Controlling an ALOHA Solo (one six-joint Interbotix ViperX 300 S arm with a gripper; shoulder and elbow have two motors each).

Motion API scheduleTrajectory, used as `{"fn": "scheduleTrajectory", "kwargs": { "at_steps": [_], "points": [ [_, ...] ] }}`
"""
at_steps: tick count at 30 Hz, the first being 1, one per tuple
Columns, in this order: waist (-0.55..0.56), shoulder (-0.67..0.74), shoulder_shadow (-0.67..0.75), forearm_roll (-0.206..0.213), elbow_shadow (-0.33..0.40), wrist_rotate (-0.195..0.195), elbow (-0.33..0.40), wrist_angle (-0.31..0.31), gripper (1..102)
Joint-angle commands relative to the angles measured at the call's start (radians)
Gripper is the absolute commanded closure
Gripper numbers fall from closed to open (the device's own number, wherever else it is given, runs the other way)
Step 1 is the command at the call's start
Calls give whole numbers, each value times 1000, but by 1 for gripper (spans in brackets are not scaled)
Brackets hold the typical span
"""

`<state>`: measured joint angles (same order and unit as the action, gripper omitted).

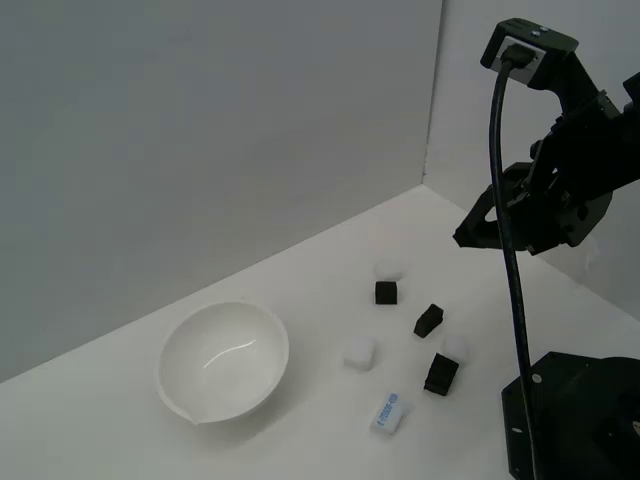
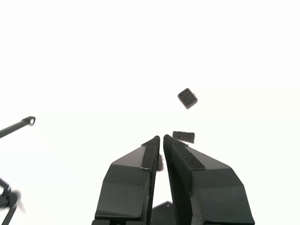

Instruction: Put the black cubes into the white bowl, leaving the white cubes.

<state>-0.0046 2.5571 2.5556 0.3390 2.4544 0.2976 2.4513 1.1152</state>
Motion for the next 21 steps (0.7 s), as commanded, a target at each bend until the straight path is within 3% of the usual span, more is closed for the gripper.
{"fn": "scheduleTrajectory", "kwargs": {
  "at_steps": [1,7,13,16,21],
  "points": [
    [2,-20,-21,26,-26,6,-21,9,99],
    [15,-28,-31,48,-21,6,-18,51,98],
    [25,-67,-69,49,-20,6,-15,54,98],
    [25,-110,-112,48,-18,12,-15,48,98],
    [26,-173,-175,48,-18,25,-15,-17,97]
  ]
}}
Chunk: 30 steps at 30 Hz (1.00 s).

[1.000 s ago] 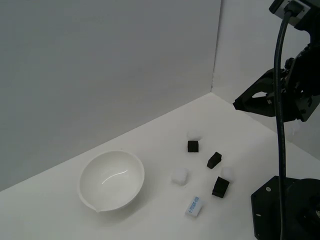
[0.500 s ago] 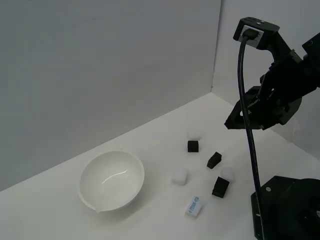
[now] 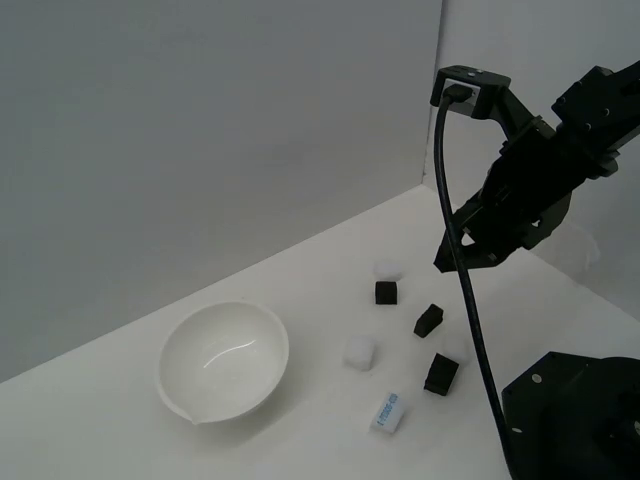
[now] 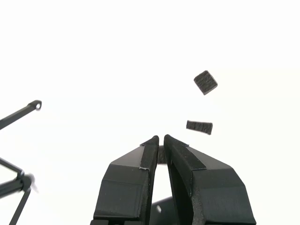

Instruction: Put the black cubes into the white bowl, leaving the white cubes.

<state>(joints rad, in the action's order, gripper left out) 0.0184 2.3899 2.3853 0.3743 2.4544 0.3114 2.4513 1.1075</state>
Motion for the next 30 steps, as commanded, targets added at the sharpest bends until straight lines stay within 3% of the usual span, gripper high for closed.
{"fn": "scheduleTrajectory", "kwargs": {
  "at_steps": [1,12,20,22,30],
  "points": [
    [3,-15,-14,12,-18,12,-14,-21,97],
    [3,-106,-104,12,41,66,46,-207,83],
    [18,-201,-201,12,67,69,71,-301,14],
    [31,-236,-235,12,67,75,69,-321,2],
    [67,-362,-359,11,64,75,67,-376,3]
  ]
}}
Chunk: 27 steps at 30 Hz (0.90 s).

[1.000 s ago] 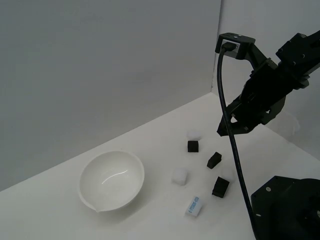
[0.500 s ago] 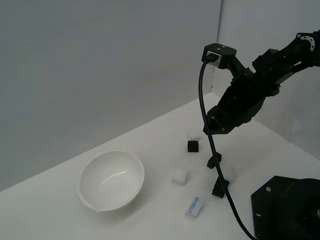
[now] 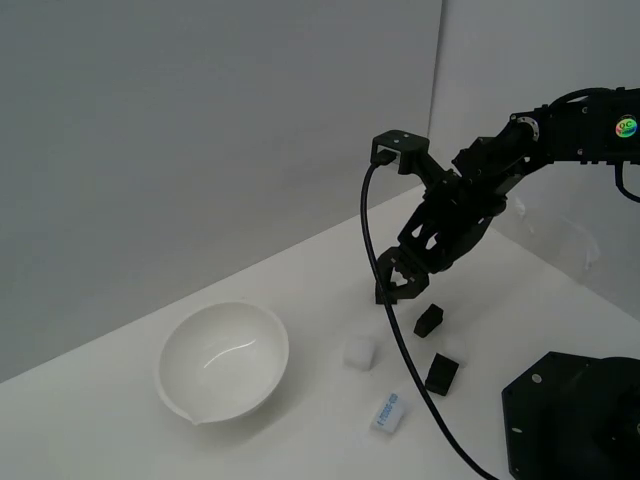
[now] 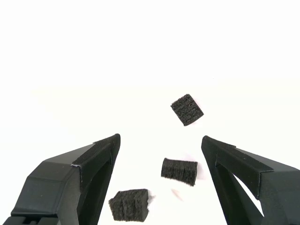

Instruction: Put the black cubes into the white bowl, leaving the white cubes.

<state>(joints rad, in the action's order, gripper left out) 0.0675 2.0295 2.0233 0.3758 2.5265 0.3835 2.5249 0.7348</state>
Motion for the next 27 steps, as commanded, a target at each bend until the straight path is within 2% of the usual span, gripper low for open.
{"fn": "scheduleTrajectory", "kwargs": {
  "at_steps": [1,5,11,16,27],
  "points": [
    [18,-8,-3,11,-8,3,-6,-11,3],
    [18,-26,-21,9,-9,3,-8,-40,3],
    [18,-75,-71,3,-9,5,-8,-118,3],
    [18,-127,-120,-15,-9,3,-8,-124,3],
    [18,-183,-176,-15,-11,5,-8,-153,3]
  ]
}}
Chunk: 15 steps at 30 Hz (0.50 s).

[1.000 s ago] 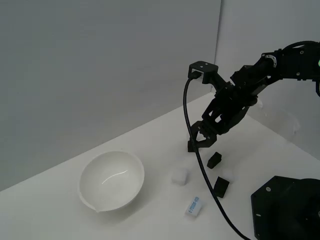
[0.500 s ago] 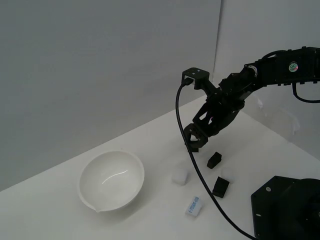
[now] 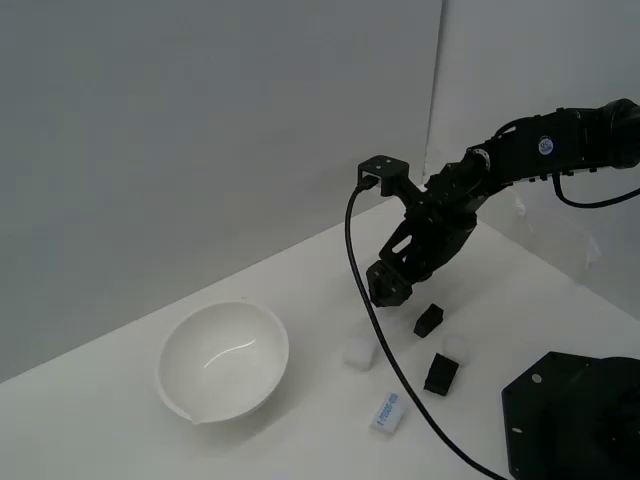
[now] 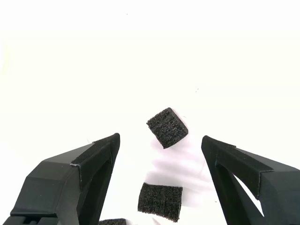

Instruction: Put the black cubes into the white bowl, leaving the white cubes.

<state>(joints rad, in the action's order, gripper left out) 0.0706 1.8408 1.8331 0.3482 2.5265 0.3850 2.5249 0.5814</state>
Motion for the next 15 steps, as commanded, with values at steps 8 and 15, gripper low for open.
{"fn": "scheduleTrajectory", "kwargs": {
  "at_steps": [8,15],
  "points": [
    [20,-38,-31,12,-25,3,-23,-3,3],
    [52,-77,-69,14,-64,3,-61,-9,3]
  ]
}}
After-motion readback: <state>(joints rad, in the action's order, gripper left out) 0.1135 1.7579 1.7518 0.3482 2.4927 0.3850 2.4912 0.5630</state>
